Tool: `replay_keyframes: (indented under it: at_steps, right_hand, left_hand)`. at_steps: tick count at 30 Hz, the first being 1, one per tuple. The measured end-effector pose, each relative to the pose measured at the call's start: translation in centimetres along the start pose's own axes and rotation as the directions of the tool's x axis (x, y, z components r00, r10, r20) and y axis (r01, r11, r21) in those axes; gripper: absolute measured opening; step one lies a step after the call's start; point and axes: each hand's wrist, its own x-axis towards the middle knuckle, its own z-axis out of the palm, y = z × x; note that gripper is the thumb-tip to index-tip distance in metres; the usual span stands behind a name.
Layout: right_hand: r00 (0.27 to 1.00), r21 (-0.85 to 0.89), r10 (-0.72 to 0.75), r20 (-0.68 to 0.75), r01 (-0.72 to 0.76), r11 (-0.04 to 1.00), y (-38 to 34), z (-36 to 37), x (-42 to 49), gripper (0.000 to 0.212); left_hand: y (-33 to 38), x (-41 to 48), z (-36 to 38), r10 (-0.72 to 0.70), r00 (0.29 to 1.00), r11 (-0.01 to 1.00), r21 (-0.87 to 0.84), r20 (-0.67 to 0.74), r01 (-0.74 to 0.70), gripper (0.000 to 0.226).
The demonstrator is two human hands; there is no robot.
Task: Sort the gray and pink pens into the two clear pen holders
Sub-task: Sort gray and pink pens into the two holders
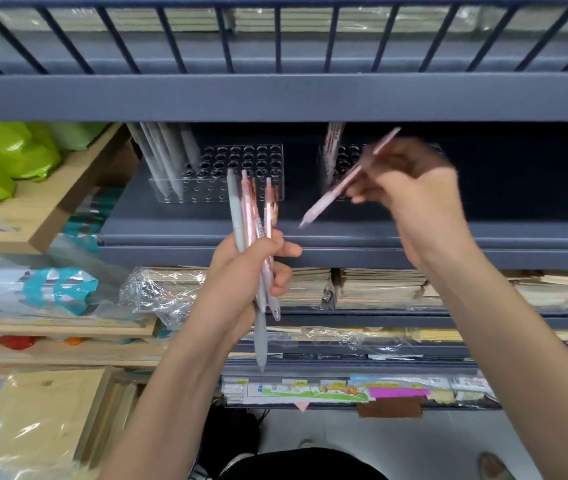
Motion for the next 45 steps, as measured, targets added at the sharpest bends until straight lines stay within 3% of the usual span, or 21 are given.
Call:
replay_keyframes:
  at_steps: [3, 6, 10, 13, 15, 19, 27, 32, 35, 38, 40, 42, 44, 45]
  right_hand:
    - [0.970, -0.019, -0.162, -0.182, 0.161, 0.987, -0.7, -1.6, 1.4, 0.007]
    - [0.944, -0.110, -0.257, -0.205, 0.238, 0.965, -0.4, -2.0, 2.1, 0.008]
    - [0.936, -0.353, -0.324, -0.137, 0.259, 0.899, 0.3, -1.5, 2.9, 0.011]
    - [0.927, -0.563, -0.375, -0.003, 0.309, 0.767, 0.4, -0.5, 3.6, 0.013]
    - [0.924, -0.668, -0.374, 0.077, 0.327, 0.668, 0.3, 0.4, 4.1, 0.029]
    - [0.921, -0.764, -0.360, 0.149, 0.338, 0.550, 0.4, 1.3, 4.5, 0.051]
    - [0.914, -0.882, -0.371, 0.165, 0.305, 0.359, 0.2, 2.2, 4.9, 0.054]
    - [0.930, -0.884, -0.341, 0.139, 0.272, 0.381, 0.2, 2.7, 5.1, 0.030]
    - [0.951, -0.876, -0.302, 0.073, 0.206, 0.436, 0.0, 2.8, 4.5, 0.034]
    - [0.924, -0.813, -0.381, -0.025, 0.203, 0.545, -0.4, 3.0, 2.8, 0.050]
    - [0.905, -0.693, -0.420, -0.065, 0.262, 0.672, -0.6, 3.4, 1.4, 0.038]
    - [0.950, -0.585, -0.309, -0.044, 0.226, 0.779, -0.5, 4.2, 0.2, 0.022]
    - [0.989, -0.574, -0.075, 0.125, 0.134, 0.808, -0.1, 4.9, -0.6, 0.021]
    - [0.972, -0.569, 0.049, 0.230, 0.093, 0.817, 0.1, 5.1, -1.0, 0.021]
  left_hand:
    - [-0.3, 0.0, 0.3, 0.022, 1.000, 1.000, -0.007, -0.017, -0.022, 0.009]
    - [-0.7, -0.1, 0.6, 0.039, 0.999, 0.999, 0.005, -0.010, -0.039, 0.011]
    - [-1.0, -0.4, 0.7, 0.057, 0.998, 0.998, 0.018, -0.018, -0.057, 0.007]
    - [-0.9, -0.6, 0.6, 0.062, 0.997, 0.998, 0.007, -0.048, -0.061, 0.006]
    - [-0.8, -0.6, 0.5, 0.059, 0.997, 0.998, -0.003, -0.056, -0.059, 0.008]
    - [-0.9, -0.9, 0.2, 0.056, 0.997, 0.998, -0.010, -0.047, -0.056, 0.009]
    - [-0.6, -1.5, -1.4, 0.051, 0.998, 0.998, -0.023, -0.031, -0.052, 0.005]
    - [-0.2, -1.9, -2.5, 0.052, 0.999, 0.999, -0.014, -0.014, -0.052, 0.009]
    - [0.0, -2.1, -3.0, 0.054, 0.999, 0.998, -0.012, 0.004, -0.054, 0.007]
    - [0.2, -2.2, -3.7, 0.068, 0.997, 0.998, 0.005, 0.033, -0.068, 0.009]
    - [0.3, -2.3, -4.0, 0.071, 0.996, 0.997, 0.020, 0.053, -0.072, 0.013]
    - [0.4, -2.4, -4.2, 0.067, 0.994, 0.997, 0.029, 0.082, -0.070, 0.018]
    - [0.5, -2.6, -4.4, 0.061, 0.992, 0.997, 0.032, 0.112, -0.065, 0.021]
    - [0.6, -2.6, -4.4, 0.057, 0.990, 0.997, 0.038, 0.131, -0.062, 0.023]
